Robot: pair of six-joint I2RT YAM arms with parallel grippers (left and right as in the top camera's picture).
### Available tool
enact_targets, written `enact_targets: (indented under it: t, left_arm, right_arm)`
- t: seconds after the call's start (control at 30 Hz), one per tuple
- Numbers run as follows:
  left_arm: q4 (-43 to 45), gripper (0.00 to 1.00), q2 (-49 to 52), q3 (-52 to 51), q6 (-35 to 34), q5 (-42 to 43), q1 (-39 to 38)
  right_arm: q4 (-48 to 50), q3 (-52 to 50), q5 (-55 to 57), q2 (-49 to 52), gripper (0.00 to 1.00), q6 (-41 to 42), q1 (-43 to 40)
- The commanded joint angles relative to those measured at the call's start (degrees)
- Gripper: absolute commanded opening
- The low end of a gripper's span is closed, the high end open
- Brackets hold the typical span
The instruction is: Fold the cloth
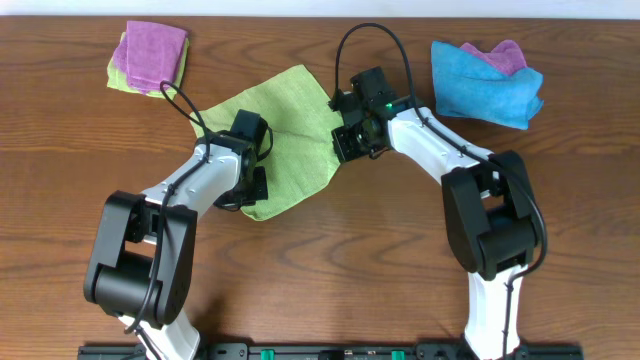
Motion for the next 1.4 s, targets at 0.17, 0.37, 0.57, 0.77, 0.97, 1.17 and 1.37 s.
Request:
enact_targets:
  t: [0.17, 0.37, 0.57, 0.77, 0.97, 1.17, 1.37]
  left_arm:
    - [-0.4, 0.06, 0.4, -1.2, -1.1, -1.0, 0.0]
    - [-1.3, 0.06, 0.4, -1.2, -1.1, 0.2, 0.0]
    - [-1.5, 0.06, 0.4, -1.0, -1.3, 2.0, 0.0]
    - [-1.7, 0.06, 0.2, 3.2, -1.0, 1.9, 0.0]
    - [-1.9, 0.06, -1.1, 11.0, 0.1, 0.7, 0.3]
    - [-2.0, 0.06, -2.7, 15.8, 0.9, -0.2, 1.6]
    - [-2.4, 0.06, -6.9, 16.9, 0.9, -0.2, 5.9]
  right_arm:
    - [-2.0, 0.8, 7.0, 1.0, 0.01, -0.5, 0.3]
    - [-4.2, 0.8, 13.9, 1.0, 0.01, -0.5, 0.0]
    - [-10.8, 0.8, 14.4, 1.0, 0.01, -0.2, -1.2]
    - [-16.8, 0.8, 14.4, 1.0, 0.02, 2.7, -1.2]
    - [-22.6, 0.8, 14.1, 1.0, 0.01, 5.2, -1.1]
    - [-28.3, 0.8, 10.0, 1.0, 0.02, 7.7, 0.1]
    - [-29.4, 0.8, 8.5, 1.0, 0.02, 8.0, 4.4]
